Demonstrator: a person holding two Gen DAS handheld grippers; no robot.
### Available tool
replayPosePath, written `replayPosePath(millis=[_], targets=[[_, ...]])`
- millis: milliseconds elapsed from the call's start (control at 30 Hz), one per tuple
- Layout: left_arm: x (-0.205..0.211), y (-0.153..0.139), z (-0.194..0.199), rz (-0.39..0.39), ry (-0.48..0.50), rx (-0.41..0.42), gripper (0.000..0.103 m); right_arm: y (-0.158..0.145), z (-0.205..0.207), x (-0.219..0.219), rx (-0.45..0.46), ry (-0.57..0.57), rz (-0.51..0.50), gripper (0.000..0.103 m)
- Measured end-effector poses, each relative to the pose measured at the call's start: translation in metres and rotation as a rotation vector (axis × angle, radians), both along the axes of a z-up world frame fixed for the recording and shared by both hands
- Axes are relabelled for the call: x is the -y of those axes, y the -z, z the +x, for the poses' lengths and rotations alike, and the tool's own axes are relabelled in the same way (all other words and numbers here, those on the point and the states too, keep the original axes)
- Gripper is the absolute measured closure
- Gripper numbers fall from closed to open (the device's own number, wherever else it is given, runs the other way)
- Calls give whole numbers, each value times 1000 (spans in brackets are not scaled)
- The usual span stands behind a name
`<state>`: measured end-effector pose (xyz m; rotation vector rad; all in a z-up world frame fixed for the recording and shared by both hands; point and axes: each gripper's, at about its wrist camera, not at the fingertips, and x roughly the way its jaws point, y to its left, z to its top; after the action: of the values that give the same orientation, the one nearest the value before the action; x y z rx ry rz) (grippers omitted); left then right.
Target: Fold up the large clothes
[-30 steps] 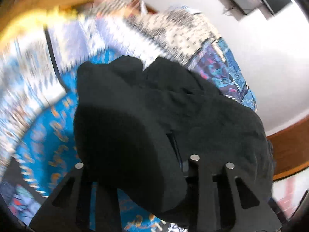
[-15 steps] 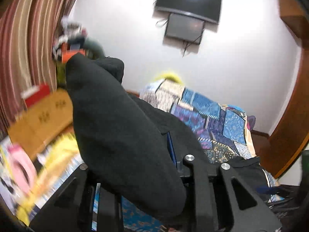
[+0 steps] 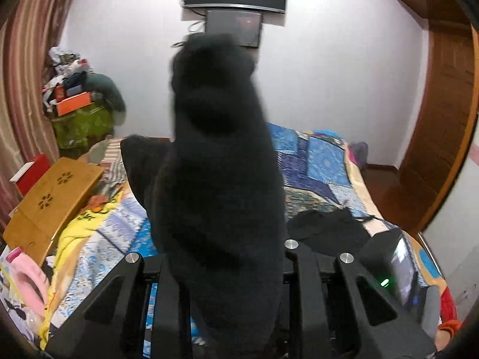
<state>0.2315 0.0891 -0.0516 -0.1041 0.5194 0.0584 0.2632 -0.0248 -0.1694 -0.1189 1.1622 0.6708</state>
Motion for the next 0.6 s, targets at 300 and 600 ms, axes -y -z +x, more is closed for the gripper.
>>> replayPosePath(millis=[300, 600], targets=[[77, 13, 16, -3, 150, -73, 81, -48, -4, 128, 154, 260, 27, 26], [147, 74, 35, 4, 325, -318, 73, -48, 2, 207, 147, 418, 36, 26]])
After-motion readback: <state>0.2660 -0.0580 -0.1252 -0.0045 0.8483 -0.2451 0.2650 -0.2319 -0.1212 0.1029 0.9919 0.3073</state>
